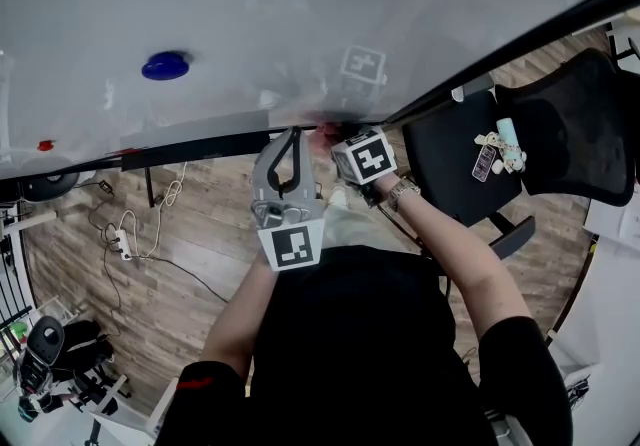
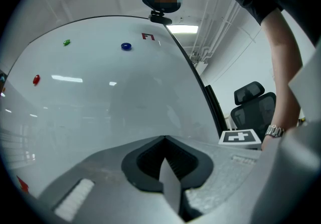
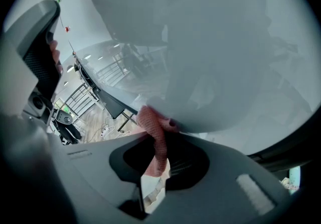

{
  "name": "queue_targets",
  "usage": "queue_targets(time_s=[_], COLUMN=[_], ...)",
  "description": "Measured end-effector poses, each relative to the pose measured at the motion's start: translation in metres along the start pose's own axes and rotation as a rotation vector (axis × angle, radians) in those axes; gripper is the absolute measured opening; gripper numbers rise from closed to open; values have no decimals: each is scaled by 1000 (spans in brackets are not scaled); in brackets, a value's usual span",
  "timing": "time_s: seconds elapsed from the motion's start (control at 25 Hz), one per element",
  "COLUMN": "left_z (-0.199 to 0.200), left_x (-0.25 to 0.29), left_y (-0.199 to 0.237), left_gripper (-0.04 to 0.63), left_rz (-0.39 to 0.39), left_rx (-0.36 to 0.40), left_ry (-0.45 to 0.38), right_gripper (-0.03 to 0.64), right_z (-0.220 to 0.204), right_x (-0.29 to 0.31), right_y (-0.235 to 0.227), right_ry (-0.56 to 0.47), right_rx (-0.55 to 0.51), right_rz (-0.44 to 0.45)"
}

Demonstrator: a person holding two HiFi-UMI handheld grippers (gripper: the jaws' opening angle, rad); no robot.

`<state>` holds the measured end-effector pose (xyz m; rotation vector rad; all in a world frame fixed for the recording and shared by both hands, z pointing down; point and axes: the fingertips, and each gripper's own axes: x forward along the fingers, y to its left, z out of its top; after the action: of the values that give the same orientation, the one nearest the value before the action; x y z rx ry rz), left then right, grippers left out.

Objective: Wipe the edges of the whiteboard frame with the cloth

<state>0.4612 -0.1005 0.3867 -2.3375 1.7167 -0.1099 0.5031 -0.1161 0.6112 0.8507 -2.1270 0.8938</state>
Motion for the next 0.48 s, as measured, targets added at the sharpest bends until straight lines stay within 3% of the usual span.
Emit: queue_targets(time_s=[0.48], left_z=[-1], left_x=[-1], left_y=[-9], left_gripper=[-3], left_rz=[-15], left_rx=[-10], left_ry=[-2], right_gripper=[58], right_z=[-7], right_x=[-9], right_y=[-18], right_ry=[-6], right_rx=[14], right_rz=[-37])
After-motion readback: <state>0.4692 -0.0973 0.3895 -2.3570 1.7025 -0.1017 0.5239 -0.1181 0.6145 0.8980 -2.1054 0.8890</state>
